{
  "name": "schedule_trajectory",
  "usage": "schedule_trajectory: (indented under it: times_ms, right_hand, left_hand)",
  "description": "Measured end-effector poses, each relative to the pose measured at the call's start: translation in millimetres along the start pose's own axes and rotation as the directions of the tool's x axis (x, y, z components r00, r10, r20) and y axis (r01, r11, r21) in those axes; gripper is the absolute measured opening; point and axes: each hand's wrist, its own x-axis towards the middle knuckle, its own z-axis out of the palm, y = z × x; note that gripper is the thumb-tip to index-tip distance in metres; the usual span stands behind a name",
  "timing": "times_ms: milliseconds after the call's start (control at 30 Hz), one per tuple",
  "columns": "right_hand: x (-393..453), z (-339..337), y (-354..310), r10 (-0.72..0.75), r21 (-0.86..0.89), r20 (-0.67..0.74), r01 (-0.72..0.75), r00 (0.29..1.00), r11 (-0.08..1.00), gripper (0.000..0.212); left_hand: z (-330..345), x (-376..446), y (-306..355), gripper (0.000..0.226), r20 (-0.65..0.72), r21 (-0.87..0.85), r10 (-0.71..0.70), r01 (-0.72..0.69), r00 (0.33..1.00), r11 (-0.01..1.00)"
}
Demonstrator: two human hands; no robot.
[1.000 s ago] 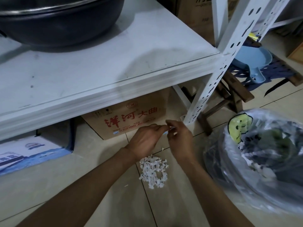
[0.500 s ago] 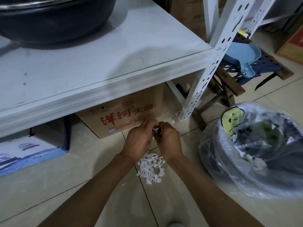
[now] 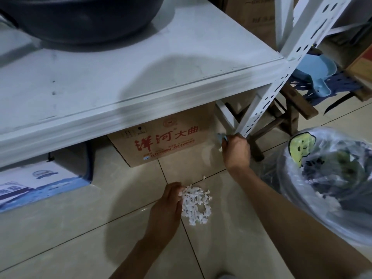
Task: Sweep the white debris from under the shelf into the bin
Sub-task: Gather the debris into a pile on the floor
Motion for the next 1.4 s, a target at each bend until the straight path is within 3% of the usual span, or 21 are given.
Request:
schedule_trajectory:
  times_ms: [100,267,400,533,633,700,767,867,933,1067,1167,1267,1333,1400]
  right_hand:
    - [7,15,-6,-0.007,-0.083,0.074,0.014,0.997,0.996,0.022]
    - [-6,32,-16,-0.042,-0.062,0.165,0.053,0.985,0.997,0.024]
    - [-66,38,-19,-0.285,-0.053,0.217,0.302,0.934,0.952,0.020]
    - [-109,37,-23,-0.428,-0.012,0.320,0.456,0.845,0.890,0.015]
    - [-121,20,-21,-0.545,0.007,0.288,0.567,0.788,0.824,0.039]
    - [-125,5,-14,-0.568,0.050,0.248,0.575,0.785,0.817,0.055]
    - [-124,-7,-1,-0.494,0.013,0.189,0.501,0.849,0.866,0.056]
    - [-123,-15,14,-0.266,0.030,0.089,0.265,0.960,0.964,0.033]
    - [-130,-10,12,-0.187,0.004,0.124,0.188,0.974,0.982,0.021]
    - [-159,14,-11,-0.224,-0.004,0.218,0.231,0.950,0.973,0.019]
    - [-175,26,-38,-0.266,0.033,0.211,0.266,0.941,0.964,0.017]
    - [-182,33,-60,-0.306,0.039,0.177,0.304,0.936,0.952,0.018]
    - [-180,33,-65,-0.323,0.061,0.154,0.317,0.934,0.946,0.016]
    - [-171,25,-64,-0.327,0.143,0.124,0.309,0.937,0.940,0.014]
  left_hand:
    - [7,-18,-8,0.034,0.024,-0.031,-0.083,0.083,0.996,0.996]
    - [13,-34,-18,0.041,0.028,-0.036,-0.134,0.134,0.991,0.990]
    - [14,-38,-24,0.046,0.015,-0.032,-0.149,0.149,0.989,0.988]
    - [14,-39,-31,0.047,0.030,0.018,-0.169,0.169,0.985,0.985]
    - [16,-42,-33,0.050,0.042,0.054,-0.177,0.174,0.983,0.983]
    - [16,-43,-33,0.053,0.046,0.062,-0.185,0.182,0.982,0.981]
    - [16,-44,-32,0.058,0.064,0.062,-0.214,0.211,0.975,0.976]
    - [16,-41,-28,0.071,0.126,0.041,-0.254,0.251,0.959,0.967]
    - [18,-39,-22,0.084,0.179,0.076,-0.260,0.250,0.949,0.965]
    - [28,-38,-10,0.098,0.224,0.129,-0.298,0.275,0.928,0.953]
    - [31,-41,-3,0.077,0.152,0.110,-0.324,0.310,0.934,0.944]
    - [29,-44,-1,0.060,0.090,-0.025,-0.394,0.397,0.915,0.917]
    - [25,-42,-6,0.063,0.061,0.062,-0.408,0.404,0.911,0.913]
    - [23,-42,-17,0.080,0.050,0.154,-0.409,0.398,0.911,0.905]
